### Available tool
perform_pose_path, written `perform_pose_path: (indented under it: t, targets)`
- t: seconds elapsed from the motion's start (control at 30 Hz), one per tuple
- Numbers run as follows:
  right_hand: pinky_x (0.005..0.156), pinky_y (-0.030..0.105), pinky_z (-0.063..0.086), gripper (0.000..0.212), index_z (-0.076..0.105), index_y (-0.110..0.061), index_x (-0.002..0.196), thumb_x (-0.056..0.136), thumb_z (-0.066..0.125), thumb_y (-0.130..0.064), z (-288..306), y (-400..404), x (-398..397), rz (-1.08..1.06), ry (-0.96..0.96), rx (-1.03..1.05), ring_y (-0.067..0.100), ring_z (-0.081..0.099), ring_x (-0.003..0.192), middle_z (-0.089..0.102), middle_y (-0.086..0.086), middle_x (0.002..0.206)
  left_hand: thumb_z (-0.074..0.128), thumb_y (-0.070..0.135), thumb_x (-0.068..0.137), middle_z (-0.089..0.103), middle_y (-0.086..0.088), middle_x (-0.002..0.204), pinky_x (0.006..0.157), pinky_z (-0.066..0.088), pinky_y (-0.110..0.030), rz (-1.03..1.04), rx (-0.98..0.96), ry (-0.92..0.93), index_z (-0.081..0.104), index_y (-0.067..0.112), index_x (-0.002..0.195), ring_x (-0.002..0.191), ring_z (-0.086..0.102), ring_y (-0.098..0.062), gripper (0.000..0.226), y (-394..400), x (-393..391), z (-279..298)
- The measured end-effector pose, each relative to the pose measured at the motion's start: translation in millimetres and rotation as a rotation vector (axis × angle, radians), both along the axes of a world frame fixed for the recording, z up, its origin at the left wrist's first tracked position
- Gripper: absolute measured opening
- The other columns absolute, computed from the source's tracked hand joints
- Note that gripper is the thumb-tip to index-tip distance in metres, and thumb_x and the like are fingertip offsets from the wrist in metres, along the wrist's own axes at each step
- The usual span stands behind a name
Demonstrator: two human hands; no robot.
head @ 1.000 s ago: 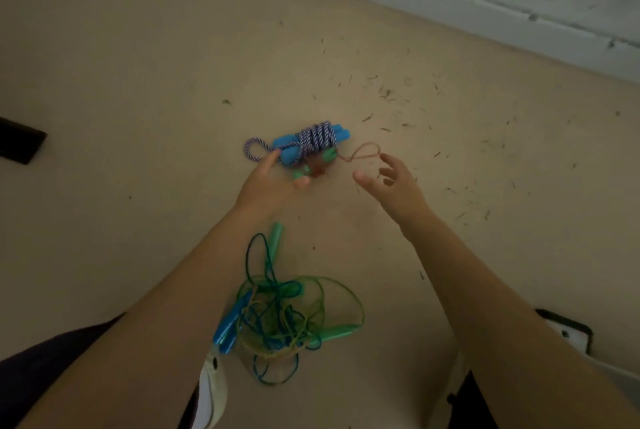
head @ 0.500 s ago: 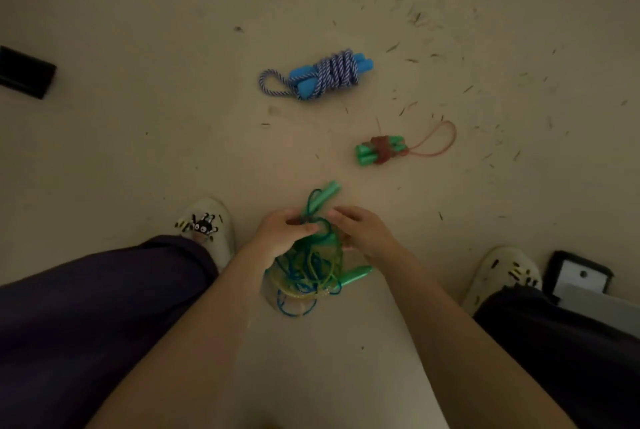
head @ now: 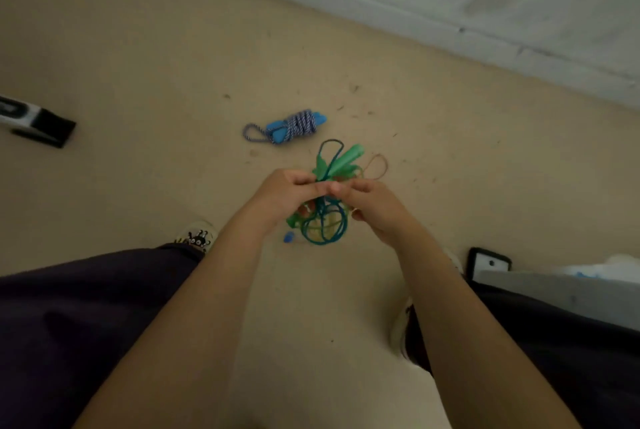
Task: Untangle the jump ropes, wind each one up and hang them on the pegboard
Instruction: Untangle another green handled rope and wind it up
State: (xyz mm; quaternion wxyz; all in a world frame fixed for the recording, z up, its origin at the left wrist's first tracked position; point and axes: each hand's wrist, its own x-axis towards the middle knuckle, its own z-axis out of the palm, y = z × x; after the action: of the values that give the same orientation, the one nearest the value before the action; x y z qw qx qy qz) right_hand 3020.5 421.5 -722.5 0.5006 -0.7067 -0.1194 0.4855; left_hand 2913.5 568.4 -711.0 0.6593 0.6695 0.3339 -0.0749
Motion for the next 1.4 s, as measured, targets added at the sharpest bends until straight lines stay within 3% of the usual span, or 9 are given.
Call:
perform_pose_path:
  t: [0.13, 0.23, 0.37, 0.47, 0.57, 0.83, 1.03, 1.27, 1.4]
  targets:
    - [0.088, 0.032, 0.048, 0.04, 0.071, 0.003, 0.093, 0.071, 0.085, -0.028, 101.7, -18.7, -10.5, 0.033, -0.172, 0.149, 0.017, 0.063, 0.089, 0.069, 0.018, 0.094, 0.069, 0.017, 0.091, 0.062, -0.003, 0.067, 0.05, 0.044, -0.021, 0.023, 0.001, -0.205, 0.072, 0.012, 0.08, 0.056, 0.054, -0.009, 0.012, -13.8, -17.9, 100.7]
    - [0.078, 0.025, 0.047, 0.009, 0.07, -0.005, 0.08, 0.081, 0.076, -0.013, 184.1, -34.9, -23.1, 0.063, -0.294, 0.251, 0.015, 0.06, 0.075, 0.067, 0.009, 0.076, 0.071, 0.015, 0.089, 0.058, -0.007, 0.068, 0.049, 0.044, -0.021, 0.01, 0.058, -0.326, 0.07, 0.011, 0.077, 0.057, 0.053, -0.013, 0.013, -24.7, -37.0, 173.2]
    - [0.054, 0.021, 0.045, 0.011, 0.07, -0.001, 0.083, 0.082, 0.074, -0.011, 269.1, -59.8, -46.1, 0.129, -0.462, 0.33, 0.014, 0.05, 0.051, 0.055, 0.004, 0.056, 0.071, 0.015, 0.088, 0.063, -0.001, 0.069, 0.052, 0.047, -0.021, -0.04, 0.141, -0.454, 0.072, 0.014, 0.081, 0.06, 0.056, -0.013, 0.007, -39.3, -65.7, 244.2]
    - [0.051, 0.02, 0.042, 0.022, 0.071, 0.0, 0.088, 0.078, 0.075, -0.02, 301.1, -81.4, -58.9, 0.148, -0.519, 0.339, 0.014, 0.047, 0.05, 0.053, 0.001, 0.054, 0.068, 0.015, 0.091, 0.074, 0.002, 0.079, 0.074, 0.056, -0.027, -0.044, 0.194, -0.472, 0.074, 0.015, 0.086, 0.074, 0.067, -0.015, 0.009, -44.4, -86.2, 263.4]
    - [0.054, 0.02, 0.043, 0.012, 0.073, -0.004, 0.089, 0.086, 0.071, -0.015, 311.1, -103.4, -66.4, 0.148, -0.544, 0.334, 0.012, 0.048, 0.052, 0.053, -0.003, 0.056, 0.066, 0.019, 0.094, 0.076, -0.009, 0.095, 0.092, 0.055, -0.035, -0.043, 0.199, -0.475, 0.074, 0.008, 0.092, 0.089, 0.07, -0.02, 0.013, -48.9, -103.7, 261.5]
    - [0.061, 0.032, 0.047, 0.016, 0.077, -0.018, 0.086, 0.095, 0.063, -0.018, 270.9, -137.6, -68.5, -0.172, -0.594, 0.304, 0.019, 0.051, 0.055, 0.058, 0.002, 0.063, 0.064, 0.013, 0.094, 0.073, -0.014, 0.084, 0.097, 0.053, -0.052, 0.088, 0.217, -0.426, 0.068, 0.0, 0.084, 0.084, 0.068, -0.028, 0.017, -53.5, -126.7, 230.6]
    - [0.055, 0.03, 0.042, 0.017, 0.075, -0.014, 0.085, 0.094, 0.064, -0.024, 254.2, -136.3, -68.4, -0.177, -0.589, 0.224, 0.016, 0.042, 0.052, 0.046, 0.002, 0.057, 0.071, 0.022, 0.089, 0.076, -0.01, 0.082, 0.097, 0.05, -0.048, 0.03, 0.304, -0.386, 0.074, 0.024, 0.068, 0.083, 0.065, -0.021, 0.021, -50.3, -125.2, 224.8]
    - [0.044, 0.023, 0.024, 0.02, 0.075, -0.008, 0.091, 0.094, 0.064, -0.025, 253.3, -123.3, -70.7, -0.092, -0.564, 0.241, 0.011, 0.027, 0.043, 0.035, -0.009, 0.046, 0.071, 0.039, 0.088, 0.063, -0.001, 0.071, 0.065, 0.044, -0.034, -0.051, 0.505, -0.25, 0.066, 0.031, 0.089, 0.063, 0.057, -0.018, 0.01, -48.5, -110.1, 212.5]
    - [0.046, 0.027, 0.027, 0.018, 0.074, -0.007, 0.093, 0.094, 0.062, -0.02, 252.6, -114.2, -80.5, 0.012, -0.513, 0.319, 0.016, 0.032, 0.045, 0.04, -0.002, 0.048, 0.078, 0.06, 0.072, 0.063, 0.016, 0.102, 0.086, 0.046, -0.028, -0.205, 0.612, -0.221, 0.068, 0.037, 0.113, 0.093, 0.061, -0.004, 0.048, -51.4, -107.1, 210.4]
